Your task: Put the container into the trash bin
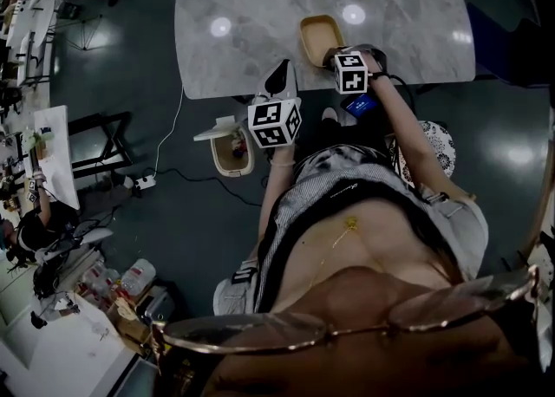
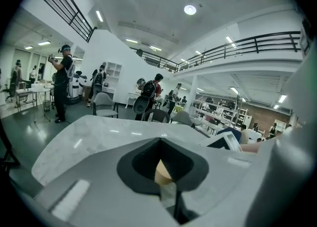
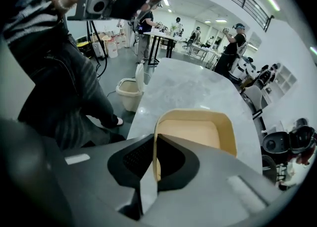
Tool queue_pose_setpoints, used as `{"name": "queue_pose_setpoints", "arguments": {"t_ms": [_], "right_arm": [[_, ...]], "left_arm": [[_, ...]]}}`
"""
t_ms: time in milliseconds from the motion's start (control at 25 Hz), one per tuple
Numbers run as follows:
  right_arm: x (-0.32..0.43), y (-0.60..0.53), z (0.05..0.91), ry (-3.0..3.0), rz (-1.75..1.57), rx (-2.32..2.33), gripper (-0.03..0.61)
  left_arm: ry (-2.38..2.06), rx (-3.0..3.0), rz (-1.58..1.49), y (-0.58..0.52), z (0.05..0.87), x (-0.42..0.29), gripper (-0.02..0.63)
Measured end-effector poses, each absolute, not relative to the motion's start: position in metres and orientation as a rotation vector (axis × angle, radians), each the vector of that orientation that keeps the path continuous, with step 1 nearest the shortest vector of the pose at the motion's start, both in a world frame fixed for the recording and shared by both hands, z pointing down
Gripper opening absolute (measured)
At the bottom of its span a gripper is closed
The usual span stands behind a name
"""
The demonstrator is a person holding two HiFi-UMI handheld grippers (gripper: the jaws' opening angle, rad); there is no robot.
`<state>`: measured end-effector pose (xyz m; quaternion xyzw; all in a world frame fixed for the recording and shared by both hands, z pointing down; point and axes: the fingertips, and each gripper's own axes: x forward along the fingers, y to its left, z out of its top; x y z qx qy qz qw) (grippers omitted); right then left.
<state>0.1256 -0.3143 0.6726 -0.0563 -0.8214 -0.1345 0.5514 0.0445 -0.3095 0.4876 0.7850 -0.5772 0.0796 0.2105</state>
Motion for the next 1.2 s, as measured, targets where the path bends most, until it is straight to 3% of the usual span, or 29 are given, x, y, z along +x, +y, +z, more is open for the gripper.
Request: {"name": "queue_pose_setpoints", "arguments": {"t_ms": [600, 1200], "right_arm": [[0.140, -0.316, 0.545, -2.099, -0.304, -0.120, 0.032], [0.149, -0.310, 0.512, -2.205, -0.248, -0.073, 0.032]], "left_arm": [[-1.529, 2.273, 0.236, -0.333, 0.477, 0.065, 0.000], [-1.511, 2.327, 0.202, -0.325, 0.463, 0.081, 0.000]]}}
